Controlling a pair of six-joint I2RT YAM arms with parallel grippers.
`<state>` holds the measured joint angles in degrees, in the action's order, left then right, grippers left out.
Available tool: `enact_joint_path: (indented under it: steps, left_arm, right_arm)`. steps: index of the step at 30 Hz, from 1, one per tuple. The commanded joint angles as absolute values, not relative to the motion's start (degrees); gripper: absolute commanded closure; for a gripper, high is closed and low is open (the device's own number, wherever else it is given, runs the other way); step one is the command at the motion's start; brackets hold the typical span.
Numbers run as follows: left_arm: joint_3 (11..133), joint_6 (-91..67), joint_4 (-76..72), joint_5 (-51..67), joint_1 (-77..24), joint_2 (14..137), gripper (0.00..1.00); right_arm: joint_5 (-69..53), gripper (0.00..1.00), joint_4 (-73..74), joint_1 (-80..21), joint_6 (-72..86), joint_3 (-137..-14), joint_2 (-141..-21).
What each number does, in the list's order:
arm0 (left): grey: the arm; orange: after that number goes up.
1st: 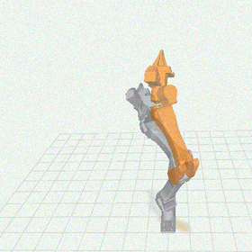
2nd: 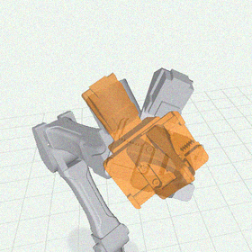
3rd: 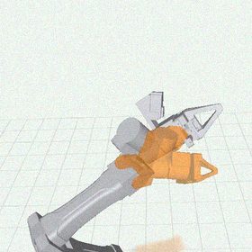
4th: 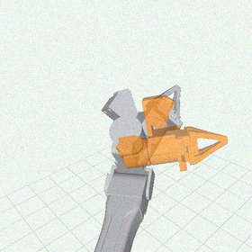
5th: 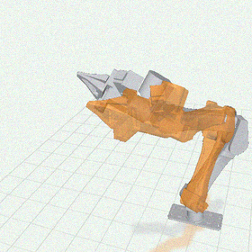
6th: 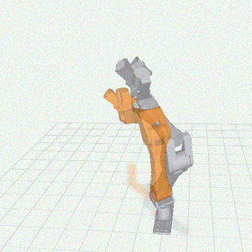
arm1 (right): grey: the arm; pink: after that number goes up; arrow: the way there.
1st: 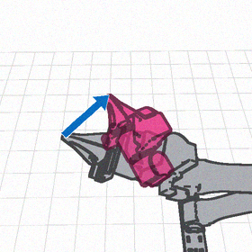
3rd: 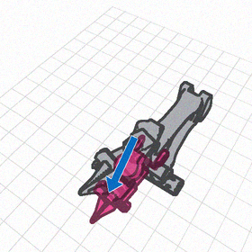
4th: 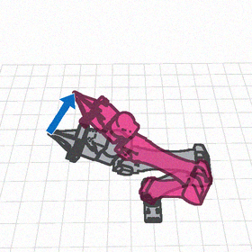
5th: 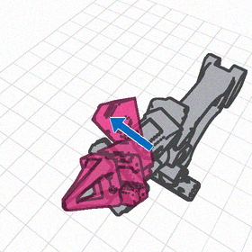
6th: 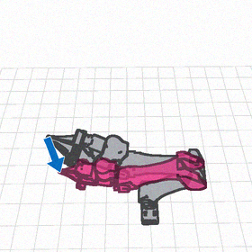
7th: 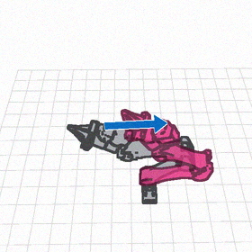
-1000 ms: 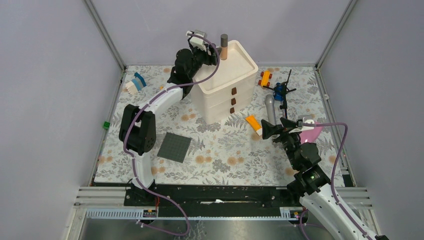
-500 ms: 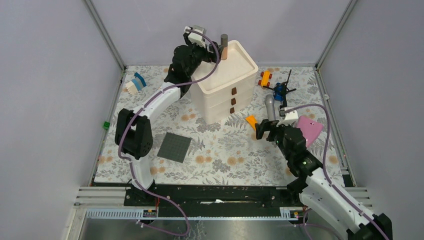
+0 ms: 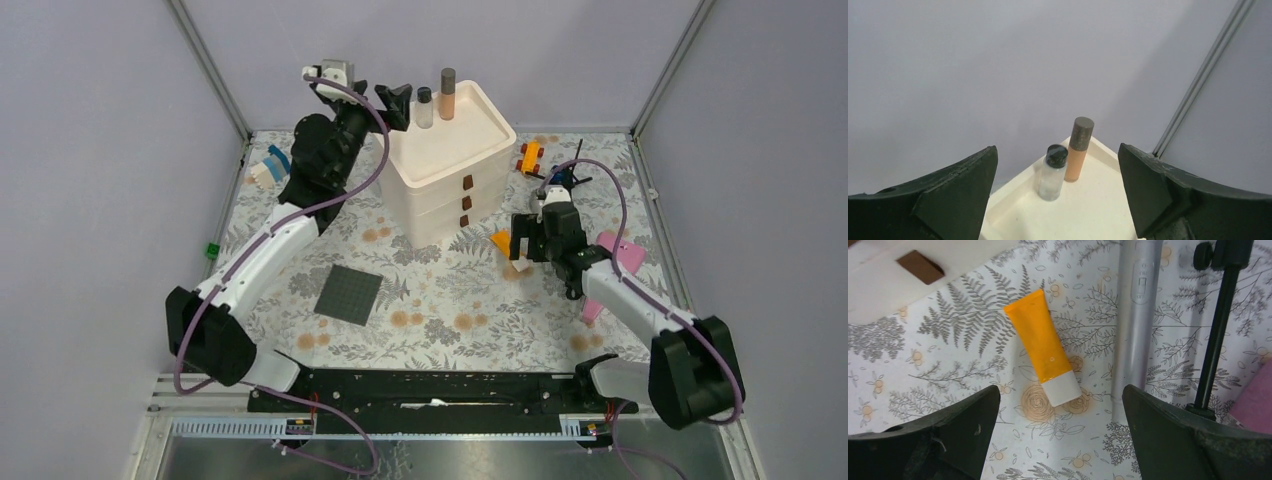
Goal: Organize the makeup
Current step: Place the makeup in the storage box, then pick up the makeup from the center of the board.
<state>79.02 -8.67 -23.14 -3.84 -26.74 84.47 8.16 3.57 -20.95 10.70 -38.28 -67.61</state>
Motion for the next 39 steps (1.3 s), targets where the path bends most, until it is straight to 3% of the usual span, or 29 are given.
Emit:
enact_joint_path:
  steps: [1, 10, 19, 26, 39]
  left_arm:
    - [74.3, -16.1, -20.1, -11.4, -26.6, 78.8, 0.01]
    - [61.7, -25.1, -14.7, -9.4, -26.6, 67.7, 0.01]
    - [52.9, -21.9, -7.4, -11.1, -26.6, 56.9, 0.01]
    - [50.4, -19.6, -6.9, -12.9, -26.5, 55.3, 0.01]
    - [50.3, -18.1, -4.6, -15.1, -26.1, 54.9, 0.02]
  right_arm:
    - [0.5, 0.00, 3.0, -16.3, 10.3, -42.8, -74.2]
    - [-8.6, 0.04, 2.9, -15.8, 6.3, -46.7, -84.3]
    - [-5.2, 0.12, 6.7, -15.9, 6.2, -48.1, -89.7]
    - [-6.8, 0.24, 7.7, -17.0, 5.2, -48.4, -91.5]
    - [2.4, 0.47, 11.3, -21.7, 4.9, -49.9, -95.9]
